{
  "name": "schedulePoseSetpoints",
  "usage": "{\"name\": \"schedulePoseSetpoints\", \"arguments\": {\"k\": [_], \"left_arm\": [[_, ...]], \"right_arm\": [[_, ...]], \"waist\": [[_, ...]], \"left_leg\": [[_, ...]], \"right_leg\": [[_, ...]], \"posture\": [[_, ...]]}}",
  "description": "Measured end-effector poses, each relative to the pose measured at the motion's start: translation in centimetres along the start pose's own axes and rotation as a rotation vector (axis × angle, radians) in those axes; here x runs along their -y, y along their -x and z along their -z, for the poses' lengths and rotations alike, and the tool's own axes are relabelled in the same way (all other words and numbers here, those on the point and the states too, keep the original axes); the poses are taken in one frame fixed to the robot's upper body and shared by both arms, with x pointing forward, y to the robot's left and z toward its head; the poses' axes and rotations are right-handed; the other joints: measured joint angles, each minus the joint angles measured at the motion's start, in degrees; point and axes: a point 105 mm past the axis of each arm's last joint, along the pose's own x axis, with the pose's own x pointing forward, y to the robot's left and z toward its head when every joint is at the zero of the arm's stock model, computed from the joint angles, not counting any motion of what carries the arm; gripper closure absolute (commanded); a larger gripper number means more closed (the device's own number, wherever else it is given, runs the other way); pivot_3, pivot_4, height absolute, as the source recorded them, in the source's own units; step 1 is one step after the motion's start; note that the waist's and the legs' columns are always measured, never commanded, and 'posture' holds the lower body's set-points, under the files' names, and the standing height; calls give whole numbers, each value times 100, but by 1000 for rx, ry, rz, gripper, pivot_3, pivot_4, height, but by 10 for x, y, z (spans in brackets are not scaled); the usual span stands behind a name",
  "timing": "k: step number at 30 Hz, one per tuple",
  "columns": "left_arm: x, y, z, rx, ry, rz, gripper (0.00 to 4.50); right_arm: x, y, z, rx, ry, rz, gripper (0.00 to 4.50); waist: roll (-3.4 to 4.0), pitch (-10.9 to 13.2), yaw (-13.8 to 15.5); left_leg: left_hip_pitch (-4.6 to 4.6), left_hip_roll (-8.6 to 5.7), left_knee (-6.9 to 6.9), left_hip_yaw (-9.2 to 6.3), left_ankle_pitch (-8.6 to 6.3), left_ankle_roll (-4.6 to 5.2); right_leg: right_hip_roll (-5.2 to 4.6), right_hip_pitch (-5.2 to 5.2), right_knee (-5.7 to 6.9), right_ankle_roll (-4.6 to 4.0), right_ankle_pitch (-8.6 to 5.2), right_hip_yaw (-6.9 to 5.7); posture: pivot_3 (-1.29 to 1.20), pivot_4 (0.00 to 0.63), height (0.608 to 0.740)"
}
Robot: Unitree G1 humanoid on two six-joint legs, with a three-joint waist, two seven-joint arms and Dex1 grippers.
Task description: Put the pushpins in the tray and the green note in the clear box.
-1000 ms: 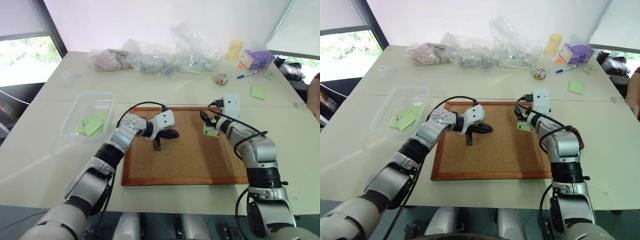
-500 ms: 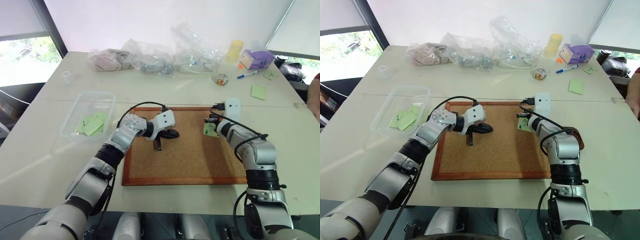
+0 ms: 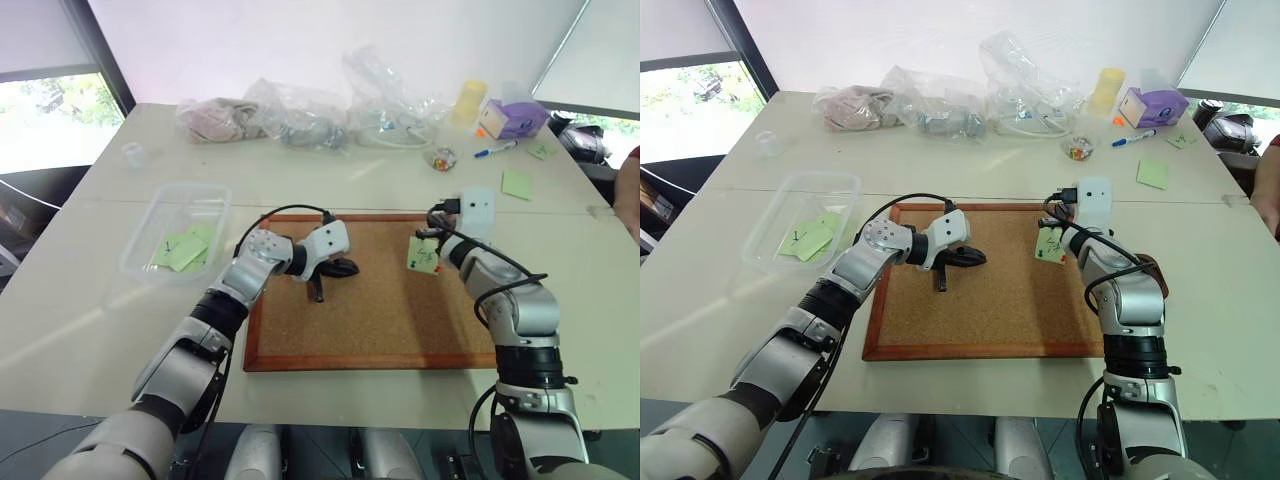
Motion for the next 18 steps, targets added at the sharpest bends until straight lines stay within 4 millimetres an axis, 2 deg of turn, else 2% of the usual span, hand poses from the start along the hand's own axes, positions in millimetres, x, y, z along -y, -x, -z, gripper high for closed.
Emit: {"name": "schedulePoseSetpoints", "arguments": {"k": [6, 9, 13, 18], "left_arm": [[0, 0, 0, -3, -2, -1, 4500], [0, 0, 0, -4, -3, -3, 4500], [1, 0, -1, -4, -8, -4, 4500], [1, 0, -1, -4, -8, -4, 4500]], "right_arm": [[-1, 3, 10, -15, -12, -1, 4454], [-4, 4, 15, -26, -25, -6, 3162], [-4, 5, 23, -57, -24, -3, 1124], [-3, 5, 26, -71, -20, 0, 1124]], "waist": [[1, -1, -3], [2, -1, -1], [2, -2, -3], [4, -3, -3]], "left_leg": [[1, 0, 0, 0, 0, 0], [1, 0, 0, 0, 0, 0], [1, 0, 0, 0, 0, 0], [1, 0, 0, 0, 0, 0]], "right_leg": [[0, 0, 0, 0, 0, 0], [0, 1, 0, 0, 0, 0], [0, 1, 0, 0, 0, 0], [0, 1, 0, 0, 0, 0]], "posture": [[0, 150, 737], [0, 150, 737], [0, 150, 737], [0, 150, 737]]}}
